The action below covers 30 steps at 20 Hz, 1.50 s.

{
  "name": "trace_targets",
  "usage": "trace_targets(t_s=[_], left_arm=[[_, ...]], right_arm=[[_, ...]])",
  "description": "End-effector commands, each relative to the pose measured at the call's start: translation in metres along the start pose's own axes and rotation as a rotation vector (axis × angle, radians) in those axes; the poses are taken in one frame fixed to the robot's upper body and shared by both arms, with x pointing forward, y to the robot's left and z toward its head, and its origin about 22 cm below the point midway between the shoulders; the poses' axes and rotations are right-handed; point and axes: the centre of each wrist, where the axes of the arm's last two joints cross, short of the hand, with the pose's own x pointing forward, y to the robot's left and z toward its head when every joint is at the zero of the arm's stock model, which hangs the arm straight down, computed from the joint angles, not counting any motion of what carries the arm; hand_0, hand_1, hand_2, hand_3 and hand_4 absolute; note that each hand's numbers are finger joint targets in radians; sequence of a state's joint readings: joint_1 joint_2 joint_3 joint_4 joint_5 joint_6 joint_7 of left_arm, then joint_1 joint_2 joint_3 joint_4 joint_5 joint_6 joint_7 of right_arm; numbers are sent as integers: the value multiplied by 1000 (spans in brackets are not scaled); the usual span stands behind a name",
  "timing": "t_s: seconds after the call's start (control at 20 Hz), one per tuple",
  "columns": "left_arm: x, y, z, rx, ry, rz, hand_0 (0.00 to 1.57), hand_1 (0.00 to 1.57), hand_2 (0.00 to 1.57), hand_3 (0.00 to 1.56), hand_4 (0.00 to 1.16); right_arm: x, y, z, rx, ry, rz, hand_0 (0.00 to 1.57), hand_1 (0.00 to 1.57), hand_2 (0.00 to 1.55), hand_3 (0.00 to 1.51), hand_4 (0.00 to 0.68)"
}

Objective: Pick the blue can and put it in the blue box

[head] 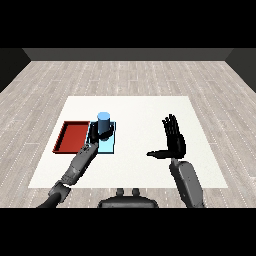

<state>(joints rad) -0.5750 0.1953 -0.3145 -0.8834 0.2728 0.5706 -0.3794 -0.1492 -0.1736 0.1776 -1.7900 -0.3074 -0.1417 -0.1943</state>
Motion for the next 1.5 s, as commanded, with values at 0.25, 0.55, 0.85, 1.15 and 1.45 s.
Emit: trace_targets(t_s=[0.25, 0.55, 0.85, 1.15, 1.45], left_arm=[[-44, 49, -21, 29, 244, -187, 1571, 1571, 1562, 1486, 1057], [-59, 35, -22, -24, 362, -331, 1571, 1571, 1560, 1463, 1029], [-75, 33, -6, 6, 528, -316, 1254, 1254, 1220, 1193, 943], [-85, 40, 4, 48, 616, -241, 579, 579, 595, 512, 538], [-80, 47, -5, 97, 597, -409, 0, 0, 0, 0, 0]], right_arm=[[-23, 2, 17, -51, 7, -65, 0, 0, 0, 0, 0], [-40, -24, 3, -81, 23, -69, 0, 0, 0, 0, 0], [-46, -38, -3, -123, 67, -22, 0, 0, 0, 0, 0], [-34, -37, -4, -123, 22, -84, 0, 0, 0, 0, 0], [-22, -36, -7, -97, 7, -64, 0, 0, 0, 0, 0]])
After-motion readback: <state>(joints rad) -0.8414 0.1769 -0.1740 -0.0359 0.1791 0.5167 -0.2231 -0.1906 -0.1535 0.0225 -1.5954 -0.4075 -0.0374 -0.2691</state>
